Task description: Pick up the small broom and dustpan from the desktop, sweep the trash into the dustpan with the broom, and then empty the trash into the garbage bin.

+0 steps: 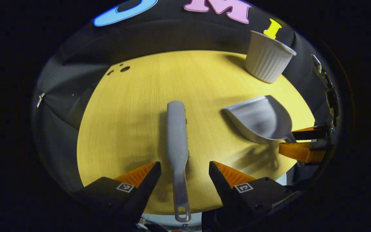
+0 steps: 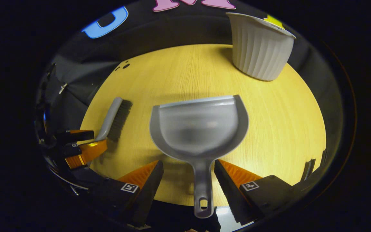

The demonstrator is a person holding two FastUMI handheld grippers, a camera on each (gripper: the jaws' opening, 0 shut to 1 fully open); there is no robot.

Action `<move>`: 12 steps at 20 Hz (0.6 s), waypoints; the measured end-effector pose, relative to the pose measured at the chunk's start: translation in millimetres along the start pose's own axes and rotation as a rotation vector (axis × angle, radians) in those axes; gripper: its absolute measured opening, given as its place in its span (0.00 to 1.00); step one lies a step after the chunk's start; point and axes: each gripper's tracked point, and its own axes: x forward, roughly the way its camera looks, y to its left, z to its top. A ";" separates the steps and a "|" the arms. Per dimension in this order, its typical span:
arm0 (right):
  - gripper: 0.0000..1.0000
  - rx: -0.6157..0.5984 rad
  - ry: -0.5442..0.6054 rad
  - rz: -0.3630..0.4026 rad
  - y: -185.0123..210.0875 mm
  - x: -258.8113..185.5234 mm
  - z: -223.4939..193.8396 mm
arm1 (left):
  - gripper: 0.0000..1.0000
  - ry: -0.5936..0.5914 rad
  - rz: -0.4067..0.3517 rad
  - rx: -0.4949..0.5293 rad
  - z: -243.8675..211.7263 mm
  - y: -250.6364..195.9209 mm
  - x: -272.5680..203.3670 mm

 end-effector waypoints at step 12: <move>0.99 -0.141 -0.712 -0.009 74.4 -186.9 127.6 | 0.96 -0.665 0.107 -0.052 88.7 -0.3 -175.6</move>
